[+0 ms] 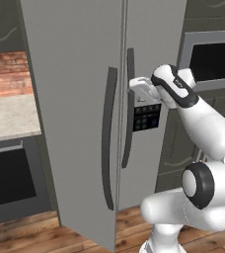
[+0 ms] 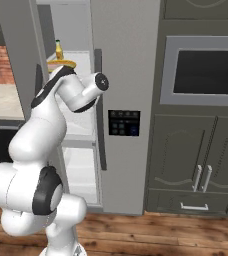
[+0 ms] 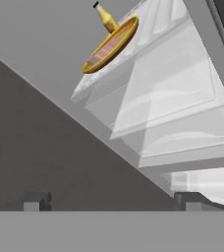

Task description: Retrieve the steak from the fridge and place it on the saucepan with marinade on the stove.

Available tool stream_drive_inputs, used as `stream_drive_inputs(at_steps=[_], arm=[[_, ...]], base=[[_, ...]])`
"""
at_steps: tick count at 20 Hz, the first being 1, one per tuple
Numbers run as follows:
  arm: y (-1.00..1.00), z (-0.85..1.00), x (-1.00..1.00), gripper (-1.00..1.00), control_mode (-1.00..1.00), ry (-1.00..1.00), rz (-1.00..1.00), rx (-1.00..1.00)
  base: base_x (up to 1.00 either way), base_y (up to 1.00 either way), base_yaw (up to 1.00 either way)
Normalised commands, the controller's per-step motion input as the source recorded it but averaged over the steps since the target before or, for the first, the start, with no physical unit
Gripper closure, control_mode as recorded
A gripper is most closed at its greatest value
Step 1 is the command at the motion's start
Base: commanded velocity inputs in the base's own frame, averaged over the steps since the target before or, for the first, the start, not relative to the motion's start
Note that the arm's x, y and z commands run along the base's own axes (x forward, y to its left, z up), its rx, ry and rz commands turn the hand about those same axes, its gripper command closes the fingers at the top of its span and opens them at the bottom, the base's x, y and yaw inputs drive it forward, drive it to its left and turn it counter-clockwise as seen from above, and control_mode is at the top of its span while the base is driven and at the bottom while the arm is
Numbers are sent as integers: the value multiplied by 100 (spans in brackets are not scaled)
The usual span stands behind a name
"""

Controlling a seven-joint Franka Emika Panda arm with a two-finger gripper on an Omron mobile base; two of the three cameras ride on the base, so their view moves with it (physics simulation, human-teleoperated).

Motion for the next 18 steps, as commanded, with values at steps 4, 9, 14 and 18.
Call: stream_drive_inputs(at_steps=[4, 9, 14, 18], arm=[[32, 0, 23, -100, -100, 0, 4, 0], [46, 0, 1, -100, -100, 0, 8, 0], [47, 0, 0, -100, -100, 0, 11, 0], [49, 0, 0, -100, -100, 0, 14, 0]], base=[[0, 0, 0], [0, 0, 0], [0, 0, 0], [0, 0, 0]])
